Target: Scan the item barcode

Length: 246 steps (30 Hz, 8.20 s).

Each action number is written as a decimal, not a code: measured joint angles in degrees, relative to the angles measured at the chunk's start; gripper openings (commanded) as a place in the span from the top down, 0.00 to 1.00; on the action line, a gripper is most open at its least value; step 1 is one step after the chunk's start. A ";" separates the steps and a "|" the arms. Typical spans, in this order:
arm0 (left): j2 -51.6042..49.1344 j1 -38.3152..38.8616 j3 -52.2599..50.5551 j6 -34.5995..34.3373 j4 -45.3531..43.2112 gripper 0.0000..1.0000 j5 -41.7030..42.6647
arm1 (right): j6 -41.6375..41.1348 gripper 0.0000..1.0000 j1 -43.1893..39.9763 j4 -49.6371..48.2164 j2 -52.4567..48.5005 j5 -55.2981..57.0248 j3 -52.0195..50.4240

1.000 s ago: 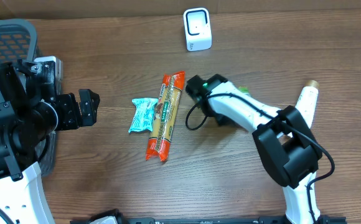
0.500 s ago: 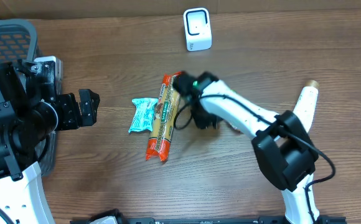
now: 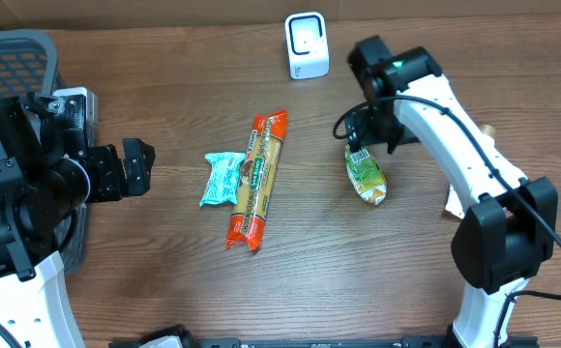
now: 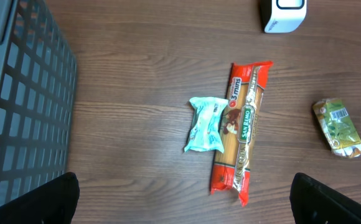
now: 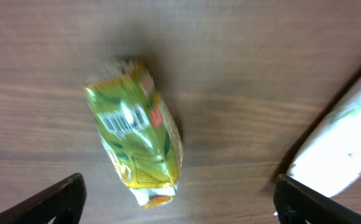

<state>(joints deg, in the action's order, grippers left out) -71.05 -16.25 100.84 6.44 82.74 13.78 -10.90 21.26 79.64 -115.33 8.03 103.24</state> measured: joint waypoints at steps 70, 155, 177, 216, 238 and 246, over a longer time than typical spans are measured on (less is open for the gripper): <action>0.00 0.00 0.00 0.00 0.00 0.01 0.00 | 6.75 0.96 -7.58 -25.64 18.01 -23.39 -32.96; 0.00 0.00 0.00 0.00 -0.02 0.01 0.00 | 20.81 0.96 -8.41 -3.89 9.03 -58.45 0.20; 0.00 0.00 0.00 0.00 -0.02 0.00 0.00 | 16.11 0.96 -6.99 -6.86 9.09 -41.07 2.27; 0.00 0.00 0.00 0.00 -0.02 0.00 0.00 | 75.97 0.96 4.48 -97.35 -27.17 34.12 2.62; 0.00 0.00 0.00 0.00 -0.02 0.00 0.00 | 76.67 0.96 3.50 -104.56 -29.83 32.61 2.62; 0.00 0.00 0.00 0.00 -0.02 0.00 0.00 | 73.90 0.96 3.61 -106.05 -29.83 33.46 2.62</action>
<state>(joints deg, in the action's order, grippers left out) -71.05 -16.25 100.84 6.44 82.72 13.78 63.00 24.86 -26.41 -145.16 41.50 105.86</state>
